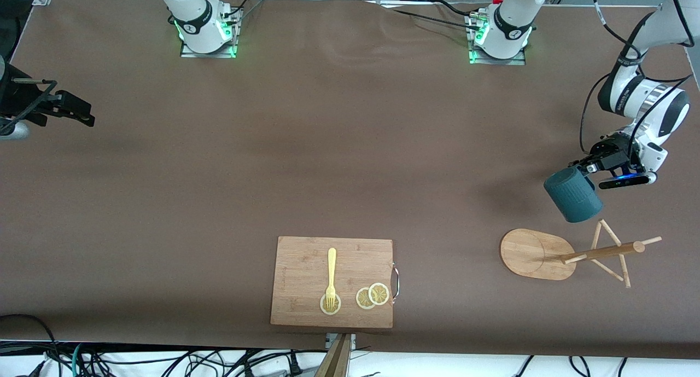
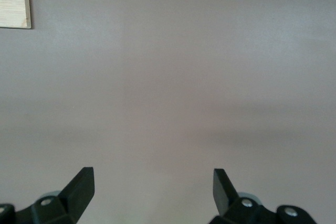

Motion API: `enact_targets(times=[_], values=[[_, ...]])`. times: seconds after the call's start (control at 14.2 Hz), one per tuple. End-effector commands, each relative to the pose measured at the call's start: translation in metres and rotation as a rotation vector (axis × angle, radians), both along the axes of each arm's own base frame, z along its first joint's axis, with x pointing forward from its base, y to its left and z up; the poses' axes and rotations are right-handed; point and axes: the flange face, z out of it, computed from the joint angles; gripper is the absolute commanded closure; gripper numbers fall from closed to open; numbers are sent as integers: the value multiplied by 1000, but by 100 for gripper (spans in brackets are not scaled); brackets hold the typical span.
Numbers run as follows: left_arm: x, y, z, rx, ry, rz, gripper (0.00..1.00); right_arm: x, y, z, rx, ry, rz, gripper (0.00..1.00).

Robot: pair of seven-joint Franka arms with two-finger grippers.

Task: Pass cup and hang on rack
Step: 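Lower the mug onto a rack peg with the left gripper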

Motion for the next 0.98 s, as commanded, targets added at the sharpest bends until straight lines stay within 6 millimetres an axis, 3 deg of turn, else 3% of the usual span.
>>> enact_targets(times=[0.0,0.49,0.91], values=[[14,18,9,-41,-11,15,100,0,2,6,12,0,10,0],[24,42,-3,-76,16,62,100,-1,3,7,12,4,13,0],[32,49,-19,-83,21,92,100,-6,11,6,19,30,24,0]])
